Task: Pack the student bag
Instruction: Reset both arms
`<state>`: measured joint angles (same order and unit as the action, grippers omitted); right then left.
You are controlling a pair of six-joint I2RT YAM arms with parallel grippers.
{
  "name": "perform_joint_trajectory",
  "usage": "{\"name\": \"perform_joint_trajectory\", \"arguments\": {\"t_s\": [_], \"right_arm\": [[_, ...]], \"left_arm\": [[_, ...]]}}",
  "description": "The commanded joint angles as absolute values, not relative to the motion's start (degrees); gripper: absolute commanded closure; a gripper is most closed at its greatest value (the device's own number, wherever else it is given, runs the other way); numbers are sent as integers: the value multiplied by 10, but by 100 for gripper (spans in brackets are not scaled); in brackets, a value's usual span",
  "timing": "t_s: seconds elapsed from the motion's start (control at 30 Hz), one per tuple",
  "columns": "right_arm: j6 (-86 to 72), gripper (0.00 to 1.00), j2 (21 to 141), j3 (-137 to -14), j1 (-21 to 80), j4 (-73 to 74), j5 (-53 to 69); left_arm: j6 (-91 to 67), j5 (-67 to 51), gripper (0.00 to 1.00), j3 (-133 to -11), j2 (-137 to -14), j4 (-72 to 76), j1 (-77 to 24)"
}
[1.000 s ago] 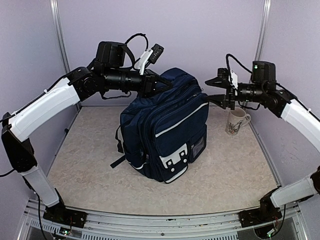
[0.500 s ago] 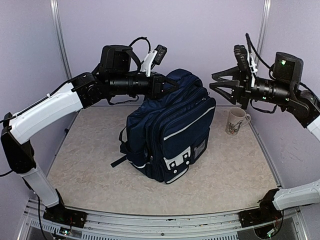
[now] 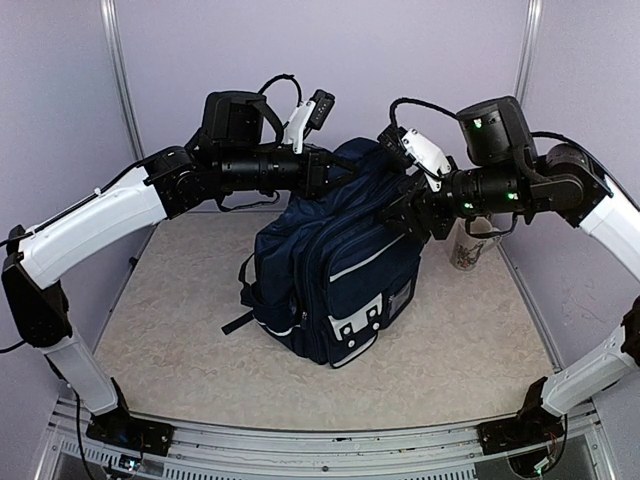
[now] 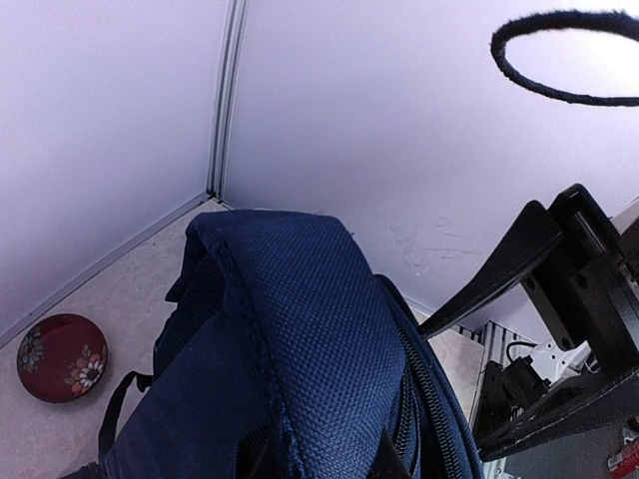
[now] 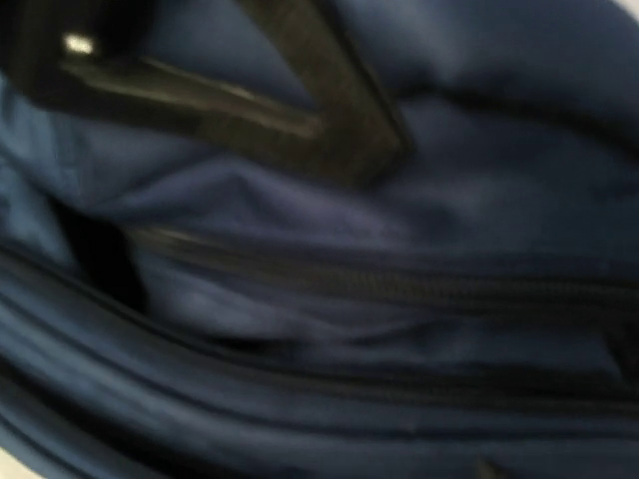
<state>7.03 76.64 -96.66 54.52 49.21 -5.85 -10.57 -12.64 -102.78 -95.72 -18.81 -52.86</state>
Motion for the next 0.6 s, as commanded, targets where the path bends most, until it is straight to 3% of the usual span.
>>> {"name": "perform_joint_trajectory", "arguments": {"t_s": [0.0, 0.13, 0.3, 0.4, 0.57], "right_arm": [[48, 31, 802, -1009, 565, 589, -172], [47, 37, 833, -1047, 568, 610, -263], [56, 36, 863, -1069, 567, 638, -280], [42, 46, 876, -1085, 560, 666, -294], [32, 52, 872, -1084, 556, 696, -299]], "left_arm": [[-92, -146, 100, -1029, -942, -124, -538], [-87, -154, 100, -1028, -941, -121, -539], [-79, -153, 100, -1023, -937, -120, -541], [-75, -153, 100, -1022, -936, -121, -542], [-71, -154, 100, -1018, -933, -120, -542]]}}
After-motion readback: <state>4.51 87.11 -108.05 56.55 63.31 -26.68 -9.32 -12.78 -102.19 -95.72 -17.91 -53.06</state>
